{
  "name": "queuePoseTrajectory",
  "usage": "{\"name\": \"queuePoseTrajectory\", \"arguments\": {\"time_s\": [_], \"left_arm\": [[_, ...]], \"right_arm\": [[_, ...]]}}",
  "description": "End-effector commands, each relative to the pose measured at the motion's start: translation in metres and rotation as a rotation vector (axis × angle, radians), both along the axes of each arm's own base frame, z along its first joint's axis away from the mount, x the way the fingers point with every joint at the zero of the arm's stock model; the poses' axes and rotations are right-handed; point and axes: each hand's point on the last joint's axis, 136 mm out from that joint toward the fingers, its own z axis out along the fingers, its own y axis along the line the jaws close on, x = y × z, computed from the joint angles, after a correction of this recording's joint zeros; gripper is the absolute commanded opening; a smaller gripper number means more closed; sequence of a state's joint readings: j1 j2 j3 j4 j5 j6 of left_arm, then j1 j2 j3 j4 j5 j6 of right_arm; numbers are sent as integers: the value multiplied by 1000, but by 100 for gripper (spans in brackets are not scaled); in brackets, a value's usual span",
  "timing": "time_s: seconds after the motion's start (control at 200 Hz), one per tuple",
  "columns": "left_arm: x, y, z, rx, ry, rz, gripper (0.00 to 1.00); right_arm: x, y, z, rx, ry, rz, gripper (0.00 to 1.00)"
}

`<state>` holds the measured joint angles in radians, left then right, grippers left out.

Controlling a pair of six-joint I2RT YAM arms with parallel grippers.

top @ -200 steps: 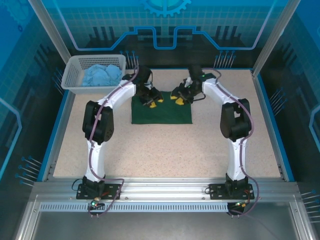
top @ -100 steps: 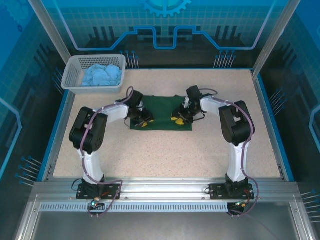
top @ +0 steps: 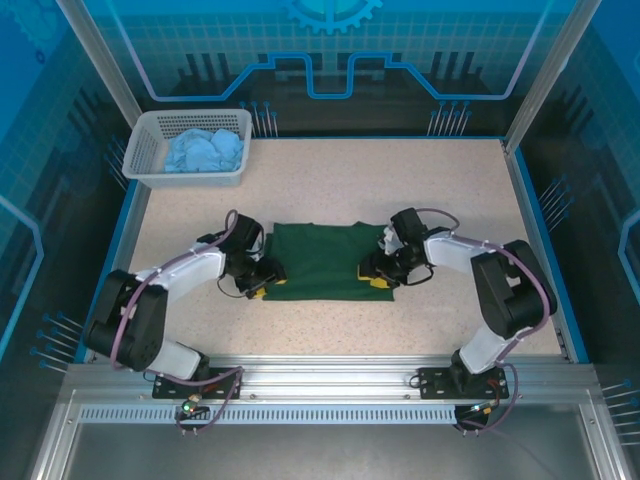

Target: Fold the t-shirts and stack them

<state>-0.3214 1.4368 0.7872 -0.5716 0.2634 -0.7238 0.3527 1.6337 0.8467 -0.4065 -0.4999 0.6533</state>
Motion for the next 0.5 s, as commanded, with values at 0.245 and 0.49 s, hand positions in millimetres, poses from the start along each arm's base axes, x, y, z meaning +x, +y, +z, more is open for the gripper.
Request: {"name": "queuePoseTrajectory", "arguments": {"time_s": [0.245,0.49], "left_arm": [[136,-34,52,9,-198,-129,10],[200,-49,11,30,-165,-155,10]], "right_arm": [[110,8,57,-48,-143,-66,26],[153,5,6,-127,-28,-60,17]]}}
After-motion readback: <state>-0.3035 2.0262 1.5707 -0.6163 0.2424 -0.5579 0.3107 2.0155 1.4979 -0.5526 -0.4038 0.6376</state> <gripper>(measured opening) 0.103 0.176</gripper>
